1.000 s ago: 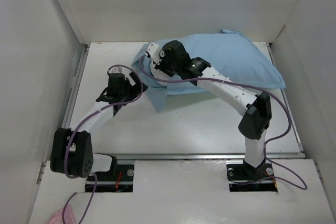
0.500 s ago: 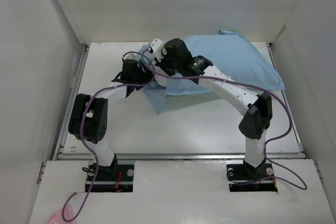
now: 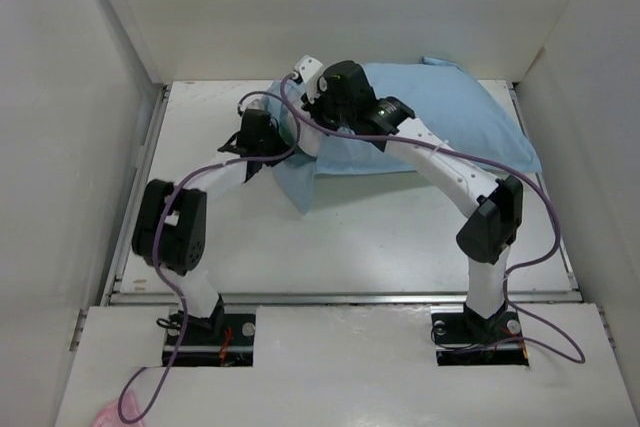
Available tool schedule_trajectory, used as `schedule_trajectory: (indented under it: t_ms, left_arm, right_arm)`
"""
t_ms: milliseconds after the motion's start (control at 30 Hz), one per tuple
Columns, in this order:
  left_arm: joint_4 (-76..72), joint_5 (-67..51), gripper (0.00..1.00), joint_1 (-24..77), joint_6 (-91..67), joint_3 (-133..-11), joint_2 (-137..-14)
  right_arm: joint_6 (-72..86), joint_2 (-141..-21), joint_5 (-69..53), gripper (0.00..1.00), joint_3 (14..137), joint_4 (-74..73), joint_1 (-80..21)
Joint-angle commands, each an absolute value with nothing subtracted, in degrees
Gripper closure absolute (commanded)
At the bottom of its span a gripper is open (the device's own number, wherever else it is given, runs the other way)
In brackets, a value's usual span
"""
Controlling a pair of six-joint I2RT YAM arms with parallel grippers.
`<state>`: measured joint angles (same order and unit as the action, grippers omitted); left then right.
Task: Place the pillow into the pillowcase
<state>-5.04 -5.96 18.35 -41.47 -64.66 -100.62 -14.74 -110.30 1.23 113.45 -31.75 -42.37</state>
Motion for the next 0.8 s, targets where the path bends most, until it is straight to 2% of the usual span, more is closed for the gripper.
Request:
schedule_trajectory:
  t_ms: [0,100,233,367,433,467,500,600,633,667,700,733,767]
  left_arm:
    - [-2.81,-1.24,1.0,18.63,-38.41,-59.61,-83.3]
    - [-0.01,2.54,1.0,19.15,-37.79,-54.94,-71.07]
    - [3.86,4.04,1.0,19.16,-37.79,-54.14,-61.82]
    - [4.39,0.97,1.0,19.68,-36.65,-55.81,-60.38]
    - [5.62,0.35,1.0,19.69,-36.65,-57.82,-61.6]
    - [6.5,0.96,1.0,19.69,-36.65,-58.44,-63.44]
    - [8.42,0.97,1.0,19.69,-36.65,-59.14,-64.5]
    - [14.73,2.72,0.73,19.69,-37.26,-62.48,-68.37]
    - [16.07,2.72,0.62,19.69,-37.27,-63.71,-68.38]
    - [17.04,4.2,0.43,19.69,-37.27,-63.72,-68.9]
    - [18.01,5.26,0.35,19.69,-38.4,-63.72,-68.21]
    - [19.58,6.14,0.26,19.69,-38.41,-63.72,-67.51]
    - [20.3,7.54,0.17,19.69,-38.93,-63.72,-66.63]
  right_arm:
    - [-11.61,-110.47,3.24,1.0,114.88,-25.94,-43.15]
    - [-8.54,-114.86,5.1,1.0,113.47,-24.35,-43.15]
    - [-6.95,-121.54,1.76,1.0,113.99,-24.35,-44.64]
    - [-5.63,-126.47,-5.59,1.0,114.61,-24.35,-48.59]
    - [-5.63,-127.87,-8.51,0.91,115.92,-24.35,-50.09]
    - [-5.63,-127.88,-11.05,0.9,115.93,-24.35,-50.1]
    - [-5.63,-126.92,-18.64,0.85,114.45,-24.35,-50.62]
    - [-5.63,-120.08,-26.77,0.67,110.32,-21.01,-50.63]
    - [-5.63,-117.54,-27.59,0.5,107.08,-18.92,-50.63]
    - [-5.63,-112.55,-27.6,0.42,105.75,-18.2,-50.63]
    - [-5.63,-110.24,-27.08,0.34,104.78,-18.19,-50.63]
    - [-5.63,-108.13,-24.11,0.22,104.16,-18.19,-50.63]
    - [-5.63,-104.63,-21.82,0.2,104.15,-18.98,-50.63]
